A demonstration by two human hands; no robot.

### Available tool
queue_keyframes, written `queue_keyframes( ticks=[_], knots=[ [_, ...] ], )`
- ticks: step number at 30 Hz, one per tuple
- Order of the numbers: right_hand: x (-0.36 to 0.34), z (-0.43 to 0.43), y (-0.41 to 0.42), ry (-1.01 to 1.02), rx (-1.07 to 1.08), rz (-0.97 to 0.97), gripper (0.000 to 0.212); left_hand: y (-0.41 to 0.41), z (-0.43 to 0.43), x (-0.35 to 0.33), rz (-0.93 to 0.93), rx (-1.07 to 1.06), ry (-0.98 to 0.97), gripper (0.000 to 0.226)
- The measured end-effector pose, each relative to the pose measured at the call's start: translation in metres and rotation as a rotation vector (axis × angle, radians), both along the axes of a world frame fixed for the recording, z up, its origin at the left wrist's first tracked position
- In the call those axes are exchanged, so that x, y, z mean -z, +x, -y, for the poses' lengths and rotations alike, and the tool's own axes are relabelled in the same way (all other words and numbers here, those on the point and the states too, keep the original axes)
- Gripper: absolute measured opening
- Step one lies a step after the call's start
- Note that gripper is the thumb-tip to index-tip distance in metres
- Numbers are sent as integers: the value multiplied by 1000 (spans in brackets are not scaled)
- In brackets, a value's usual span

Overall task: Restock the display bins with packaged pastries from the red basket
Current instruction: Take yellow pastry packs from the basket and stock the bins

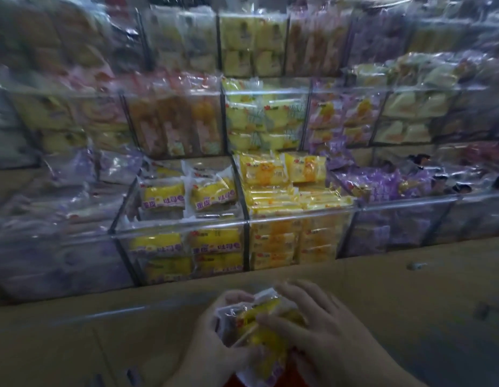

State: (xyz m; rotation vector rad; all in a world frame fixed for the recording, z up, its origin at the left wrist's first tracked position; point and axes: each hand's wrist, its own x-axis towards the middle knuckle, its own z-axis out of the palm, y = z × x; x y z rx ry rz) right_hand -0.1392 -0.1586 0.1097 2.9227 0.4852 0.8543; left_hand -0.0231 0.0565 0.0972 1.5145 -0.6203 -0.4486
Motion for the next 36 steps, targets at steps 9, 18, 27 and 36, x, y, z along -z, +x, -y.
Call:
queue_keyframes(
  ticks=[9, 18, 27, 36],
  knots=[
    [-108, -46, 48, -246, -95, 129, 73, 42, -51, -106, 211, -46, -45, 41],
    [-157, -48, 94, -126, 12, 377, 58, 129, -85, -195, 360, -248, -54, 26],
    [-161, -40, 140, 127, 37, 316, 64, 189, -88, -185, 738, -436, 427, 48],
    [-164, -48, 174, 215, 156, 265, 56, 181, -61, -168, 1176, -339, 773, 65]
  ],
)
